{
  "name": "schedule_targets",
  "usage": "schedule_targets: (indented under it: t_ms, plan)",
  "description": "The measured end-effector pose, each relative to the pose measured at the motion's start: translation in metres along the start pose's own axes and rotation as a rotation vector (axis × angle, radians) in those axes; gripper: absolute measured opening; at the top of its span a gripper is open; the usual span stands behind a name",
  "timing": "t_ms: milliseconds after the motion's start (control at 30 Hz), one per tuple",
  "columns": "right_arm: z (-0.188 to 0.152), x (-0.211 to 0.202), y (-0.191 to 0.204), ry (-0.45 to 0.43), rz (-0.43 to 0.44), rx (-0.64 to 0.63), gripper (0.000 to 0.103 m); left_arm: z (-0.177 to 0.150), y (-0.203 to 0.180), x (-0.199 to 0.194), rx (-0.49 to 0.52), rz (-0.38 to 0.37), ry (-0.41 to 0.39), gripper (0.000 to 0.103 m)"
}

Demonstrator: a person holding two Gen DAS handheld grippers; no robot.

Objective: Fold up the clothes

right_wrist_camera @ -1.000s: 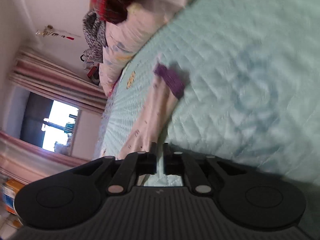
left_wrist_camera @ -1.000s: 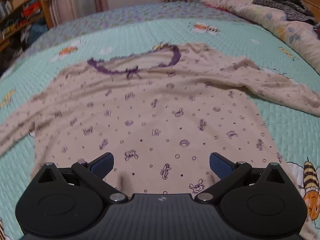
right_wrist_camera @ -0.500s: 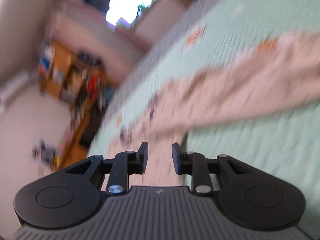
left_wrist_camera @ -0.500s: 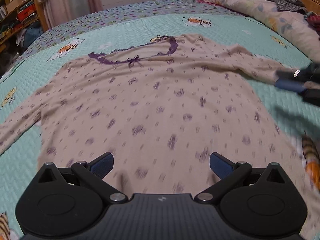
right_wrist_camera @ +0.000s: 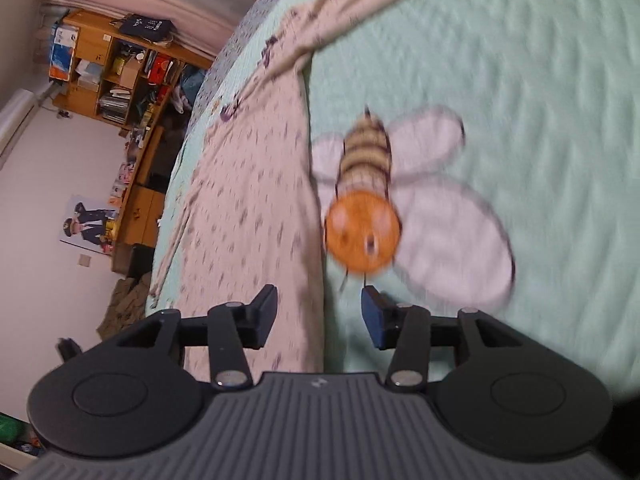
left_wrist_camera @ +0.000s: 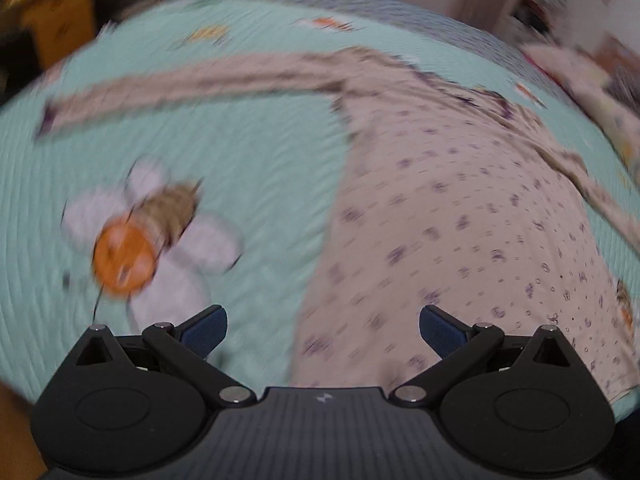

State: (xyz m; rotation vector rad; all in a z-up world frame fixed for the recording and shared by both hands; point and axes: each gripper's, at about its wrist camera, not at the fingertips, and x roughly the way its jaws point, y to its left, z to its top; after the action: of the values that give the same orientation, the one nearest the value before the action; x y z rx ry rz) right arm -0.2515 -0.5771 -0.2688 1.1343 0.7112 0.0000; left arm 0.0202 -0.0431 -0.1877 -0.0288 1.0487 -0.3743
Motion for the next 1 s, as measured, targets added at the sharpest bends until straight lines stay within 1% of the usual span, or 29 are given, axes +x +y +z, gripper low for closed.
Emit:
schedule_targets:
  t_ms: [67, 100, 167, 267, 333, 433, 467, 500, 533, 567, 600, 633, 667, 733, 767, 800, 833, 867, 1000]
  plan:
    - [-0.015, -0.005, -0.005, 0.017, 0.001, 0.028, 0.05, -0.002, 0.014, 0.008, -0.05, -0.014, 0.045, 0.102]
    - [-0.02, -0.005, -0.006, 0.018, 0.005, 0.036, 0.049, -0.003, 0.015, 0.011, -0.045, -0.021, 0.055, 0.102]
    - [-0.023, -0.003, -0.007, 0.001, 0.019, 0.045, 0.05, -0.005, 0.013, 0.016, -0.021, -0.031, 0.07, 0.102]
    - [-0.023, -0.001, -0.009, -0.024, 0.037, 0.074, 0.05, -0.011, -0.002, 0.019, 0.043, -0.063, 0.081, 0.102]
    - [-0.024, 0.002, -0.009, -0.036, 0.044, 0.088, 0.05, -0.015, -0.011, 0.021, 0.064, -0.09, 0.076, 0.102]
    - [-0.025, 0.005, -0.009, -0.058, 0.043, 0.105, 0.047, -0.022, -0.024, 0.024, 0.09, -0.132, 0.064, 0.093]
    - [-0.025, 0.007, -0.007, -0.065, 0.039, 0.104, 0.045, -0.023, -0.029, 0.025, 0.096, -0.13, 0.06, 0.089]
    - [-0.026, 0.008, -0.006, -0.07, 0.033, 0.104, 0.04, -0.023, -0.033, 0.025, 0.101, -0.122, 0.056, 0.085]
    - [-0.027, 0.01, -0.006, -0.074, 0.028, 0.106, 0.035, -0.023, -0.036, 0.025, 0.105, -0.117, 0.053, 0.075]
    - [-0.029, 0.011, -0.006, -0.078, 0.023, 0.108, 0.032, -0.023, -0.037, 0.024, 0.106, -0.107, 0.049, 0.063]
    - [-0.03, 0.012, -0.006, -0.081, 0.018, 0.11, 0.026, -0.023, -0.038, 0.023, 0.107, -0.095, 0.044, 0.055]
    - [-0.031, 0.014, -0.006, -0.085, 0.012, 0.112, 0.021, -0.023, -0.037, 0.022, 0.093, -0.087, 0.042, 0.036]
    - [-0.032, 0.015, -0.006, -0.089, 0.008, 0.114, 0.02, -0.023, -0.034, 0.022, 0.072, -0.082, 0.041, 0.021]
    - [-0.033, 0.017, -0.006, -0.091, 0.006, 0.113, 0.013, -0.022, -0.026, 0.023, 0.018, -0.093, 0.045, 0.012]
    - [-0.034, 0.018, -0.006, -0.091, 0.006, 0.111, 0.012, -0.022, -0.023, 0.023, -0.003, -0.099, 0.045, 0.01]
    - [-0.035, 0.019, -0.005, -0.089, 0.004, 0.109, 0.007, -0.022, -0.022, 0.022, -0.01, -0.098, 0.043, 0.009]
    - [-0.035, 0.02, -0.005, -0.087, 0.0, 0.103, 0.005, -0.023, -0.022, 0.021, -0.011, -0.094, 0.04, 0.008]
    - [-0.036, 0.02, -0.004, -0.089, -0.004, 0.095, 0.004, -0.024, -0.024, 0.019, -0.004, -0.09, 0.036, 0.006]
    - [-0.038, 0.019, -0.001, -0.099, -0.013, 0.074, 0.003, -0.027, -0.031, 0.01, 0.016, -0.084, 0.015, 0.004]
